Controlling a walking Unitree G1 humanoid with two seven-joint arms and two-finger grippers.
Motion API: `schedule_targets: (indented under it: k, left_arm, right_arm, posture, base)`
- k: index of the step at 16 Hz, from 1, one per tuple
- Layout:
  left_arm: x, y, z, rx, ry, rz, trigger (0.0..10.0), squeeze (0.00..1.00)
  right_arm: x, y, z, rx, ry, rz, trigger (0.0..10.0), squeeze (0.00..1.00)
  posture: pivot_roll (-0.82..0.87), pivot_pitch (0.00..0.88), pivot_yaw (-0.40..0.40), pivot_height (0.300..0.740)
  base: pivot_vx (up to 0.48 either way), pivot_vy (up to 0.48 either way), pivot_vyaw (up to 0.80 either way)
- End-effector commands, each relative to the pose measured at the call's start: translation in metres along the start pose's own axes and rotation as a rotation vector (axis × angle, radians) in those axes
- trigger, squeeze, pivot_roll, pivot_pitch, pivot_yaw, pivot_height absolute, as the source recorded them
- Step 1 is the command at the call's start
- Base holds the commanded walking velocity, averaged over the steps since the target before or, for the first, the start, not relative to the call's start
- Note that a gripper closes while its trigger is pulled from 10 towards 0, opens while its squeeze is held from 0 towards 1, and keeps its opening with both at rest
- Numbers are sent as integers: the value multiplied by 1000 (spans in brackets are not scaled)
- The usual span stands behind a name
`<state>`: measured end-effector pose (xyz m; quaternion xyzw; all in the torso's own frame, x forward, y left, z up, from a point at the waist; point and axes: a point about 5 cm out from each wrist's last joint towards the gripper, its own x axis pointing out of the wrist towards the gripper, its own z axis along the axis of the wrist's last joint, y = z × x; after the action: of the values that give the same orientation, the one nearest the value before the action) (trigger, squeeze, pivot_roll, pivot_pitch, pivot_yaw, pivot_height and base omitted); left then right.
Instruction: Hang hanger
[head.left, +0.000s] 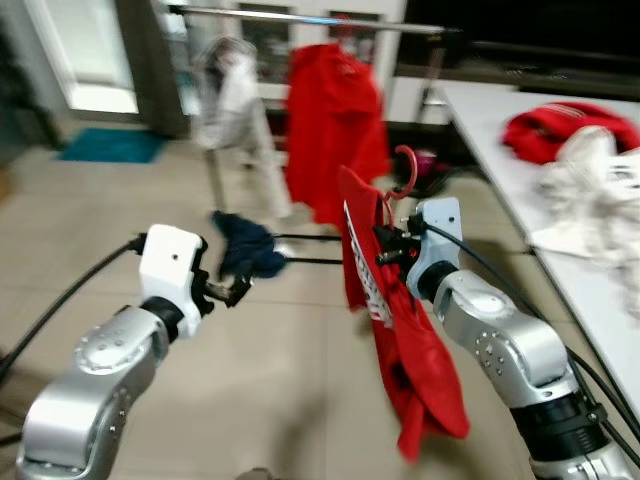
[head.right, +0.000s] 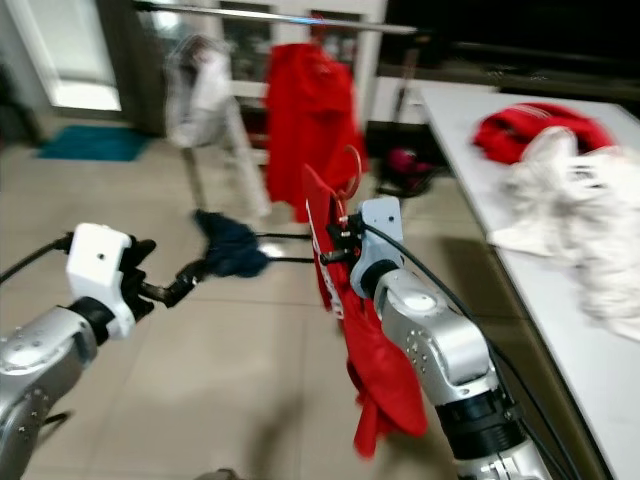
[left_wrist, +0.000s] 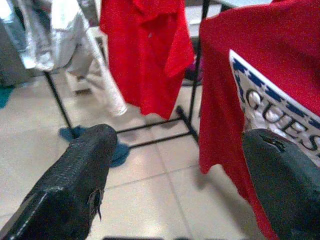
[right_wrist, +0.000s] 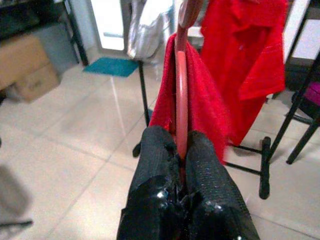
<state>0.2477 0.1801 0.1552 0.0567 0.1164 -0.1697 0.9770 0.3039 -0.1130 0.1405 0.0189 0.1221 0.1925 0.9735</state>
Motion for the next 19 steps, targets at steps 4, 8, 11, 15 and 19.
schedule_targets:
  k: [4,8,11,15,19]
  left_arm:
    - [5,5,0,-41,-23,-9,10000,1000]
    - [12,-1,2,-67,-33,-37,10000,1000]
    - [18,-4,2,-44,-39,-10,10000,1000]
    - [27,-15,8,-15,-46,-34,10000,0]
    - [31,-23,11,-20,-61,-57,10000,0]
  right_arm:
    - [0,11,3,-70,-16,93,10000,0]
    - [0,17,2,9,-6,170,10000,0]
    - [-1,21,-4,56,12,192,10000,0]
    - [0,22,-2,61,-1,203,10000,0]
    - [1,26,-1,67,-1,219,10000,0]
  posture:
    - [-44,0,-38,727]
    - [-45,0,-40,727]
    - [-44,0,-38,727]
    - [-38,0,-42,727]
    - [-42,0,-42,727]
  base:
    - [0,0,0]
    - [0,0,0]
    - [0,0,0]
    - [0,0,0]
    - [0,0,0]
